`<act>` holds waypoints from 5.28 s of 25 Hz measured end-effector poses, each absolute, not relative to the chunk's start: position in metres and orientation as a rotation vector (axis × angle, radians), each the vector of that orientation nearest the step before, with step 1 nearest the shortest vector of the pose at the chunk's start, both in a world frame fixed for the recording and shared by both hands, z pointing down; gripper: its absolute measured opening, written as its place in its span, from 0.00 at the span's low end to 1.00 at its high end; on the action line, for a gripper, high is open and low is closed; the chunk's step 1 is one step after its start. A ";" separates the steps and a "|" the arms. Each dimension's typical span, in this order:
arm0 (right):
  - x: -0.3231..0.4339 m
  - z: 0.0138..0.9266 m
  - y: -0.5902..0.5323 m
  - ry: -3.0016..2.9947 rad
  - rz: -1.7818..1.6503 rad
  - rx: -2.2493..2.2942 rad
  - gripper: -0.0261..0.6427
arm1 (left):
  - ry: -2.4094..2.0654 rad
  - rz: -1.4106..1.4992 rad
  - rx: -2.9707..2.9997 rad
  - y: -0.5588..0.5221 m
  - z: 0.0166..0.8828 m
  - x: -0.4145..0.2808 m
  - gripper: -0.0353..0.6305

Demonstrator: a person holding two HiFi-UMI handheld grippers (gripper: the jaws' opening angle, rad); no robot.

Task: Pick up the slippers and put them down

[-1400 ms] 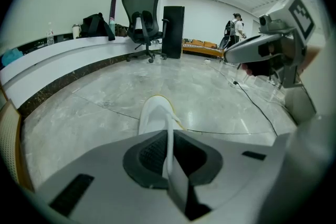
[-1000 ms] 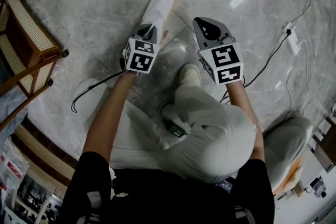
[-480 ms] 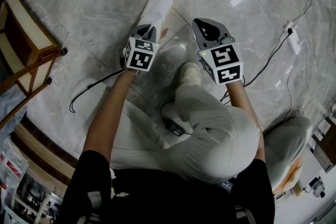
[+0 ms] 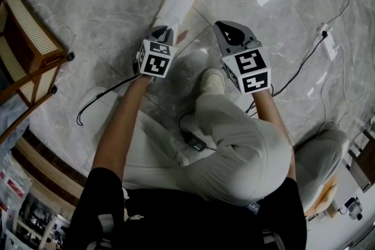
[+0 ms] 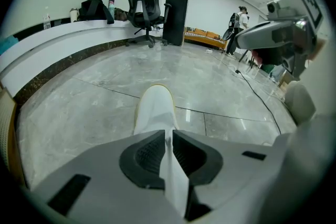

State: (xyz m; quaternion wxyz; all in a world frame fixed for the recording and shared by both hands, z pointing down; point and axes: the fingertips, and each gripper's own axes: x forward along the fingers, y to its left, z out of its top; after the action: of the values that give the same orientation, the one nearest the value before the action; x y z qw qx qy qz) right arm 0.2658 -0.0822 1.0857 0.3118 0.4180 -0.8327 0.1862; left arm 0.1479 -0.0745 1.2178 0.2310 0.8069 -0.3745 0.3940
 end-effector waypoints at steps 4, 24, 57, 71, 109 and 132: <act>0.266 1.089 -0.082 -2.188 0.497 1.101 0.02 | -1.029 1.073 2.225 -0.076 1.217 0.148 0.09; 0.264 1.075 -0.114 -2.198 0.473 1.097 0.02 | -1.058 1.019 2.386 -0.108 1.150 0.162 0.08; 0.263 0.887 -0.150 -2.191 0.478 1.064 0.02 | -1.130 0.747 2.477 -0.146 0.901 0.162 0.07; 0.264 0.673 -0.126 -2.179 0.579 1.095 0.02 | -1.123 0.737 2.450 -0.141 0.673 0.159 0.06; 0.204 0.276 -0.041 -2.349 0.324 1.252 0.02 | -1.331 0.449 2.532 -0.048 0.259 0.094 0.06; 0.131 0.187 0.069 -2.417 0.137 1.314 0.02 | -1.438 0.248 2.660 0.059 0.157 0.026 0.06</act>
State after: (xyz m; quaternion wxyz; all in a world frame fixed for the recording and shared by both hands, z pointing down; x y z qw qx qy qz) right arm 0.1307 0.0689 0.1868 0.1924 0.4681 -0.8611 0.0487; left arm 0.0257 0.0588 0.1570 0.0537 0.8755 -0.4733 0.0815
